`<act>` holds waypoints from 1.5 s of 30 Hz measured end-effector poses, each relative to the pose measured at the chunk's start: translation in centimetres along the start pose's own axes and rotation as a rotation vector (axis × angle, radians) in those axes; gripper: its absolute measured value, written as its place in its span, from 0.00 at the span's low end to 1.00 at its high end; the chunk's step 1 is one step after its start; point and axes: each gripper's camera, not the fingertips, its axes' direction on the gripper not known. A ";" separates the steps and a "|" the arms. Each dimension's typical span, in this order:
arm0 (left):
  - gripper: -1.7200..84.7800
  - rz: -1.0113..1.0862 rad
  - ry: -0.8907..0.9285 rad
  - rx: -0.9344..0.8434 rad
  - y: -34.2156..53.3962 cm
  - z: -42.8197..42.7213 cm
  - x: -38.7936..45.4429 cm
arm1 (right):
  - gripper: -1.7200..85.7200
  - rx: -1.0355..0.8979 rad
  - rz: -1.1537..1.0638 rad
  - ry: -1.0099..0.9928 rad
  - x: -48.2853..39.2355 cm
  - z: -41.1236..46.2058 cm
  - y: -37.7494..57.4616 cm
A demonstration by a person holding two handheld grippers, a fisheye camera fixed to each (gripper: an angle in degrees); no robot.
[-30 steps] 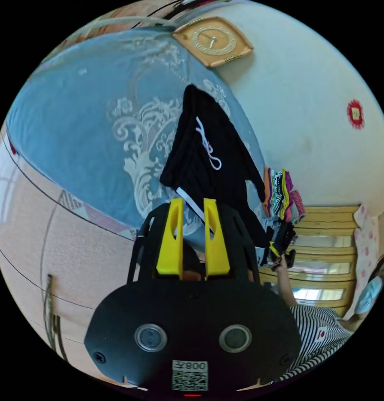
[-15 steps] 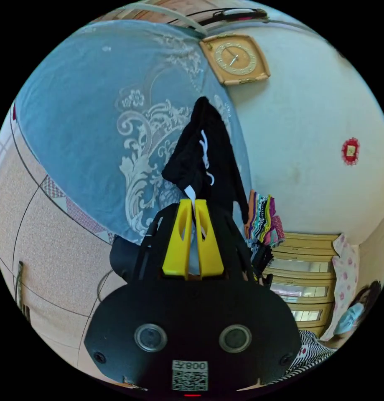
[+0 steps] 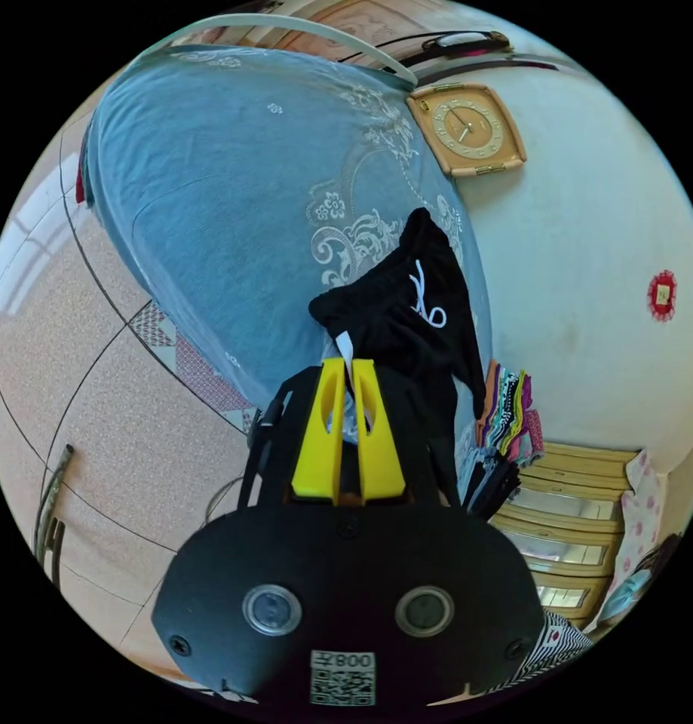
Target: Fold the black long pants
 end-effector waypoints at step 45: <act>0.12 0.993 -0.267 -0.323 0.2 61.1 59.0 | 0.11 0.226 -0.284 0.265 -29.4 -6.0 -31.6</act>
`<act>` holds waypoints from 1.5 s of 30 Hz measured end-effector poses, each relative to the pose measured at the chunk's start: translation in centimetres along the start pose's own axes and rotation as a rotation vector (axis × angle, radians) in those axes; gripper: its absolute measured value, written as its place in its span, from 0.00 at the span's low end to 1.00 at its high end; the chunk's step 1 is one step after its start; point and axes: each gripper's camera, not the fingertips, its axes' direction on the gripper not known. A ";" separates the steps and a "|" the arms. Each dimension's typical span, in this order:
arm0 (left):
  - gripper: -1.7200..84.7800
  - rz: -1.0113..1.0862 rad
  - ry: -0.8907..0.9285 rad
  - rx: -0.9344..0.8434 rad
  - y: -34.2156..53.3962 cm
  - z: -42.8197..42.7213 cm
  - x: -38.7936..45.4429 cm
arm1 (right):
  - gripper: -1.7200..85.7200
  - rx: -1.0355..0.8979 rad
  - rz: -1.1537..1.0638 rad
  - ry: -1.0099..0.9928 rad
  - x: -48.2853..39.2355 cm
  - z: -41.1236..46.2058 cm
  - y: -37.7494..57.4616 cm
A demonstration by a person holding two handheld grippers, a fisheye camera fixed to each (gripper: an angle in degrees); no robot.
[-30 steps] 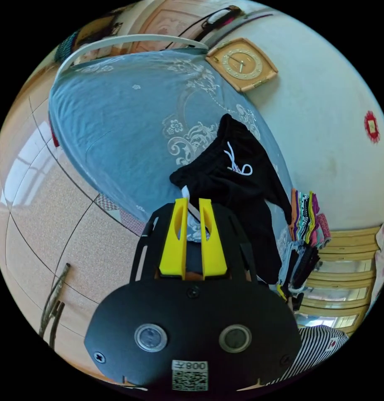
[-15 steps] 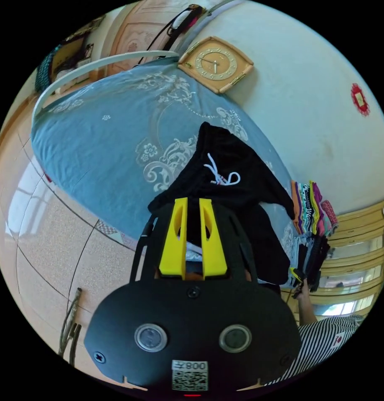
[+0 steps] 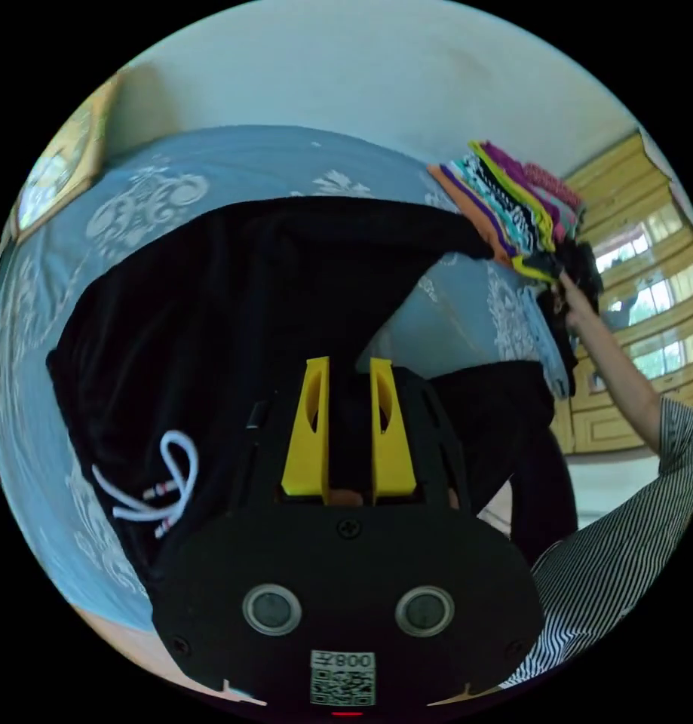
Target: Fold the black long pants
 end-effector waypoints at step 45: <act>0.05 0.194 0.083 -0.120 -17.3 22.5 8.4 | 0.13 -0.139 -0.238 0.276 -20.7 -4.3 -34.3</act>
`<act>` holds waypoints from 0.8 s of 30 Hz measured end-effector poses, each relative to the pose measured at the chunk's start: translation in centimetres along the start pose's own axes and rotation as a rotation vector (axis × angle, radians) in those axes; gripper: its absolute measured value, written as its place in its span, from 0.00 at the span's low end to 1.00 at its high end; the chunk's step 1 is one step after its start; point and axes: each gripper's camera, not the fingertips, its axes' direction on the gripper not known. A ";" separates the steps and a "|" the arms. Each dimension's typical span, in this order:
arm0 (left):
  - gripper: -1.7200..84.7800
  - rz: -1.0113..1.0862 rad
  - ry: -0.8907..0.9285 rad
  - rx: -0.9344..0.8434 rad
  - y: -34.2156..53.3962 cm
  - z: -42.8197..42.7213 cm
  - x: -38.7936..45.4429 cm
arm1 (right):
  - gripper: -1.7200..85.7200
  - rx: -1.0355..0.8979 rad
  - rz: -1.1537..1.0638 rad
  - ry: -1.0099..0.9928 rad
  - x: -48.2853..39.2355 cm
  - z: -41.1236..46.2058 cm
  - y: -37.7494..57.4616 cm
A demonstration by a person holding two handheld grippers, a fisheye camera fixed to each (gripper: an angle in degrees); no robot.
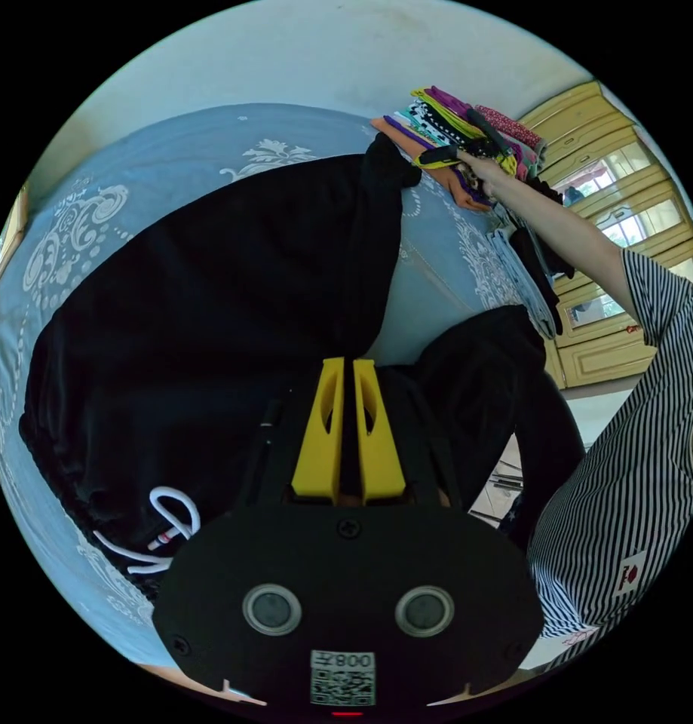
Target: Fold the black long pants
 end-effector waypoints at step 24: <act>0.04 0.097 0.013 -0.135 10.5 -7.8 -1.4 | 0.05 -0.189 -0.003 0.039 2.2 -12.2 9.2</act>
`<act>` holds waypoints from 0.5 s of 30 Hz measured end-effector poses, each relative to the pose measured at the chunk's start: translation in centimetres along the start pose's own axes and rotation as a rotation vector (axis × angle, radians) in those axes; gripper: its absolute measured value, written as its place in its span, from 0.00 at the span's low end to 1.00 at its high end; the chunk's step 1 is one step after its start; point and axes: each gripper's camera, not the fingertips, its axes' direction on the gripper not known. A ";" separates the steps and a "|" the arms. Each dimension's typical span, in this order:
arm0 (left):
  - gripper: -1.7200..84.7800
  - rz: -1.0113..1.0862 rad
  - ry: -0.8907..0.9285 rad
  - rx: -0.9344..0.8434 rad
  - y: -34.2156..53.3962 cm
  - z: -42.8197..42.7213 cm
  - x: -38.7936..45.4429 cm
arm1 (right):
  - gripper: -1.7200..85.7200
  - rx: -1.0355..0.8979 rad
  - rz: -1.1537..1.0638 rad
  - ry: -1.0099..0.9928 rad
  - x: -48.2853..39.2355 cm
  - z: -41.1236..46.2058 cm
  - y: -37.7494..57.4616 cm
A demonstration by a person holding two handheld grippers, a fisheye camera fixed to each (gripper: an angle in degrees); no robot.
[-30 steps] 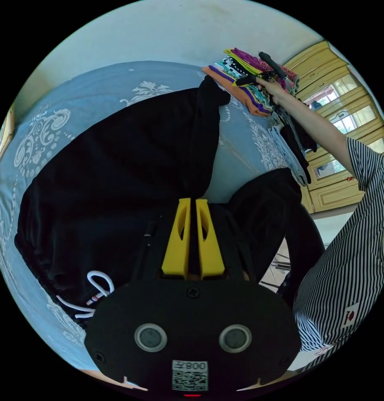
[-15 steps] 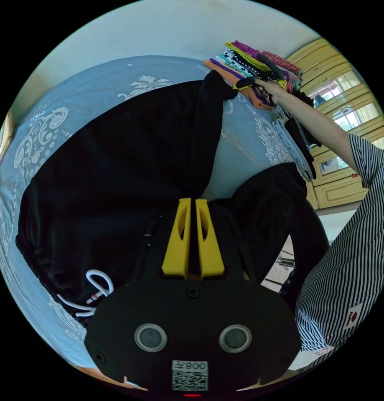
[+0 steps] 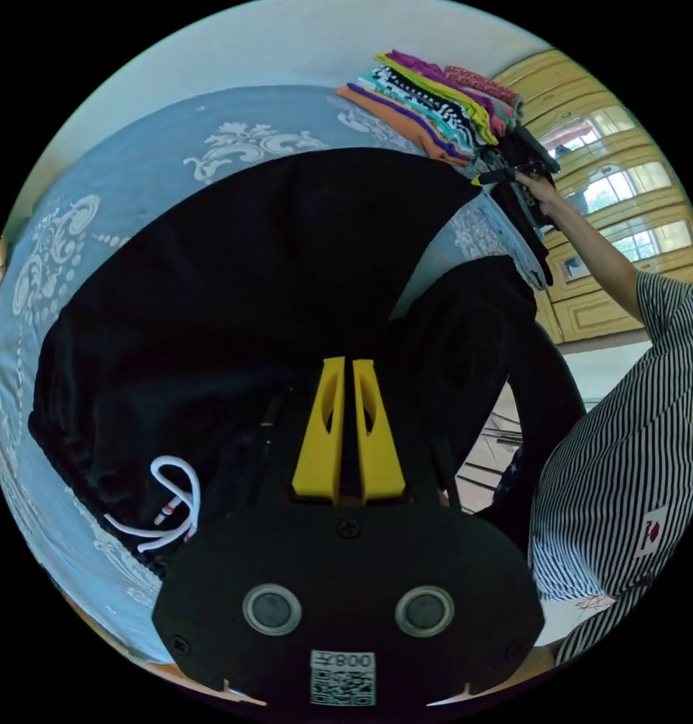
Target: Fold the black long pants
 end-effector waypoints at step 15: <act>0.08 -0.187 0.058 0.230 22.7 -15.2 -3.6 | 0.06 -0.025 0.083 0.019 -3.3 -7.2 2.0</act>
